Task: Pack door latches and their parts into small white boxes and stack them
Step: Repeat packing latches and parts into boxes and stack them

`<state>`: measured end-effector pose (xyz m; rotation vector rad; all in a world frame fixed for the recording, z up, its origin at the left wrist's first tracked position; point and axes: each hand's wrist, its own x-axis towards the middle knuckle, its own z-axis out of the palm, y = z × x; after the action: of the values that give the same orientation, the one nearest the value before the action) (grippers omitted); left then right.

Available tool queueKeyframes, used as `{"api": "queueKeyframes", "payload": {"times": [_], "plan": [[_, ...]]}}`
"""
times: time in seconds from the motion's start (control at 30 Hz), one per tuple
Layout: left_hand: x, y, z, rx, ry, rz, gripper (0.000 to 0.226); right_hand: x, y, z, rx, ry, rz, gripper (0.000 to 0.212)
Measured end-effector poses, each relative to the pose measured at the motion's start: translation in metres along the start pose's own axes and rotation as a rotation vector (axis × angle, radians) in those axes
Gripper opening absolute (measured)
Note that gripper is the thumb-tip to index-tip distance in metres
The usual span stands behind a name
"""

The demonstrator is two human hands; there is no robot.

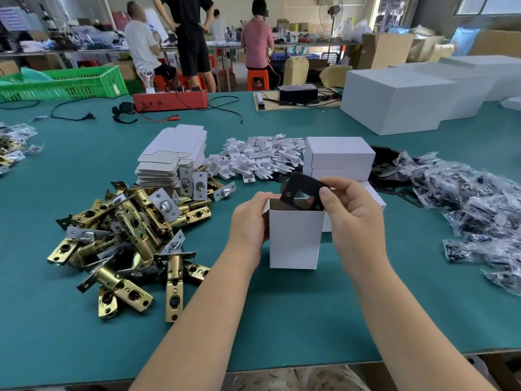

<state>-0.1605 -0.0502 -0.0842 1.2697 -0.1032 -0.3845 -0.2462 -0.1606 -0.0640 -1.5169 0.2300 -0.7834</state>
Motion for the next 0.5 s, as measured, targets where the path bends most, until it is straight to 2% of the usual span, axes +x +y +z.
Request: {"api": "queueKeyframes", "payload": {"times": [0.07, 0.17, 0.27, 0.37, 0.5], "plan": [[0.000, -0.003, -0.001, -0.021, -0.113, -0.012, 0.038, 0.004, 0.000, 0.001, -0.048, -0.009, -0.007, 0.020], [0.001, -0.004, -0.009, -0.018, -0.340, 0.067, 0.060, 0.011, -0.004, 0.002, -0.045, 0.015, -0.006, 0.017], [0.000, -0.004, -0.010, 0.149, -0.411, 0.131, 0.068, 0.015, -0.007, 0.002, -0.043, 0.011, 0.018, 0.014], [0.000, -0.011, -0.003, 0.281, -0.277, 0.187, 0.069, 0.014, -0.007, 0.003, -0.152, -0.057, 0.011, 0.016], [-0.009, -0.017, 0.005, 0.550, 0.065, 0.368, 0.083, 0.014, -0.005, 0.002, -0.227, -0.060, 0.005, 0.020]]}}
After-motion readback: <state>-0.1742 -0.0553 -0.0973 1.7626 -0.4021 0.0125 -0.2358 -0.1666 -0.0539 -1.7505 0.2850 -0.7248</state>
